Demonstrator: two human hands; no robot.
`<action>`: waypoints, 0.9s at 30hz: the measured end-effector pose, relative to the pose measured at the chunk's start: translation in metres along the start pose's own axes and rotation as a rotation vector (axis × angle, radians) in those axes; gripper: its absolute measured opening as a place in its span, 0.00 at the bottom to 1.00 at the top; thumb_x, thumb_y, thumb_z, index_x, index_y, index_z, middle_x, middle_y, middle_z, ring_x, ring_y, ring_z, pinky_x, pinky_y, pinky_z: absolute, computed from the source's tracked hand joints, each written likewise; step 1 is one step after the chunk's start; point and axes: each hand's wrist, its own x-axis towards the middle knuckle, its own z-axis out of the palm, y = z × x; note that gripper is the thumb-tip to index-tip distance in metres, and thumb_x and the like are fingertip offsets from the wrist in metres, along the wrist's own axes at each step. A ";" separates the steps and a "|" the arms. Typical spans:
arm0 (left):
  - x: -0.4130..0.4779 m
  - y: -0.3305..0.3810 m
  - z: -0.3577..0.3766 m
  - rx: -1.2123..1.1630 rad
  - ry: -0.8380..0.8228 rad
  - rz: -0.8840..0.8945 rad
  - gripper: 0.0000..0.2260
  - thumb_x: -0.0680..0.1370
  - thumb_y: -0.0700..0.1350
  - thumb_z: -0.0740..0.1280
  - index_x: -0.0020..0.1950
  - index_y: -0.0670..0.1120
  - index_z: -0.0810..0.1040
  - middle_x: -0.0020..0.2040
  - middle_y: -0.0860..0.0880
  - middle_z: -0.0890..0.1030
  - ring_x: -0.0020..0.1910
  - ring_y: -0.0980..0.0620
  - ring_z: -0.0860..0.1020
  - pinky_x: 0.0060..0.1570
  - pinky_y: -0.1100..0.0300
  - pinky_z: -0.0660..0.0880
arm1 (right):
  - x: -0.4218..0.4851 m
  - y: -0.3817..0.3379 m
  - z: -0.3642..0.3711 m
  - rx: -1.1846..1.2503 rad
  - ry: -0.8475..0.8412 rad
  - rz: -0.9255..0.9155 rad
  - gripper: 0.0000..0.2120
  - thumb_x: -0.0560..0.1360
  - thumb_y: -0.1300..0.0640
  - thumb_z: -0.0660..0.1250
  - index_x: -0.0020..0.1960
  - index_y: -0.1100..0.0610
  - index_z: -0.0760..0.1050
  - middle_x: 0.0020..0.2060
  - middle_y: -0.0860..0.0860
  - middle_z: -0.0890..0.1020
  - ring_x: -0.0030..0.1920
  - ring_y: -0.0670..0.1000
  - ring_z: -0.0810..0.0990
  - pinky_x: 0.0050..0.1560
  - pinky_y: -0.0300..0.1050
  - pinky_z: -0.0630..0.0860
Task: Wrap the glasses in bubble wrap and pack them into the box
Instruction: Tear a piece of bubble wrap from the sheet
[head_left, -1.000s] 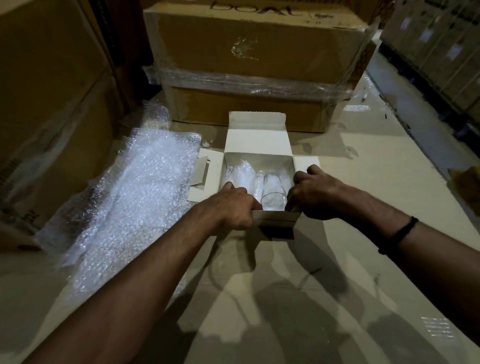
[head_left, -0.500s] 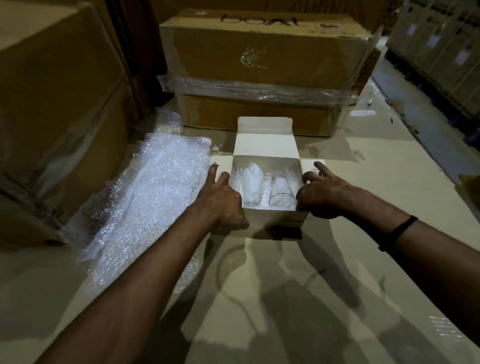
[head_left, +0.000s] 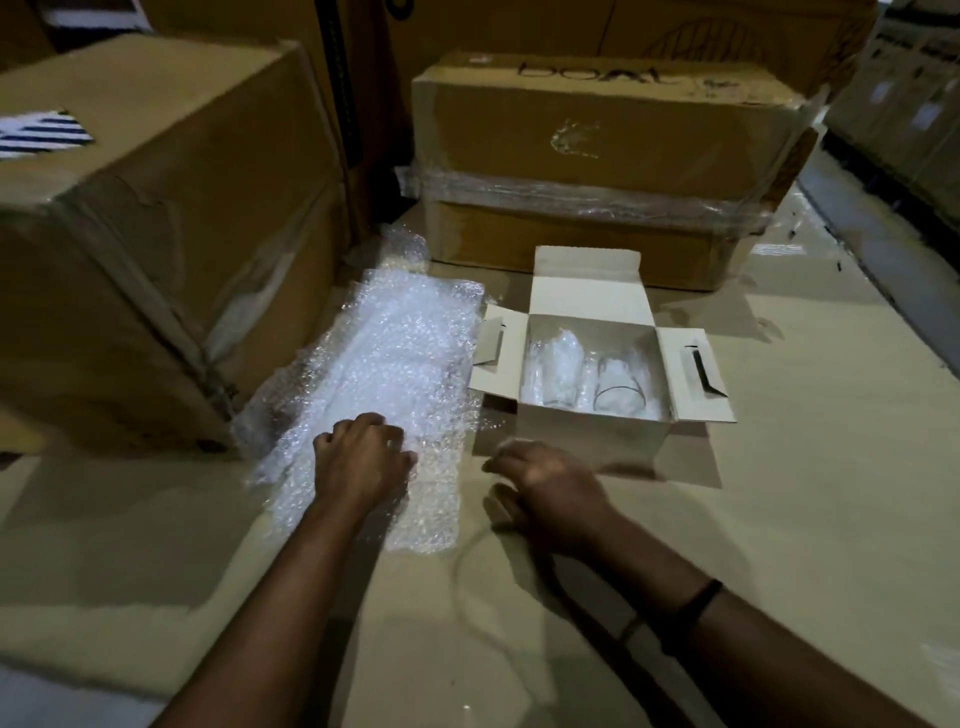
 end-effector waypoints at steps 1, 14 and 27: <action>0.001 -0.002 0.002 -0.011 0.006 0.012 0.10 0.76 0.55 0.68 0.54 0.55 0.83 0.62 0.54 0.78 0.63 0.46 0.73 0.57 0.50 0.65 | 0.003 -0.006 0.018 0.027 -0.023 0.039 0.18 0.72 0.47 0.63 0.55 0.55 0.81 0.51 0.55 0.83 0.48 0.58 0.83 0.47 0.48 0.80; 0.014 -0.017 0.003 -0.095 0.110 0.035 0.07 0.76 0.47 0.68 0.51 0.53 0.84 0.57 0.52 0.82 0.57 0.45 0.76 0.53 0.52 0.69 | 0.006 -0.041 0.064 -0.071 -0.013 0.207 0.24 0.78 0.43 0.56 0.72 0.44 0.67 0.71 0.54 0.71 0.69 0.58 0.69 0.68 0.54 0.63; 0.043 -0.011 0.006 -0.302 0.084 0.030 0.10 0.80 0.52 0.63 0.53 0.53 0.83 0.53 0.49 0.83 0.58 0.44 0.76 0.55 0.49 0.67 | 0.007 -0.041 0.065 -0.137 -0.007 0.229 0.21 0.78 0.43 0.56 0.70 0.44 0.71 0.69 0.54 0.74 0.68 0.58 0.71 0.64 0.53 0.66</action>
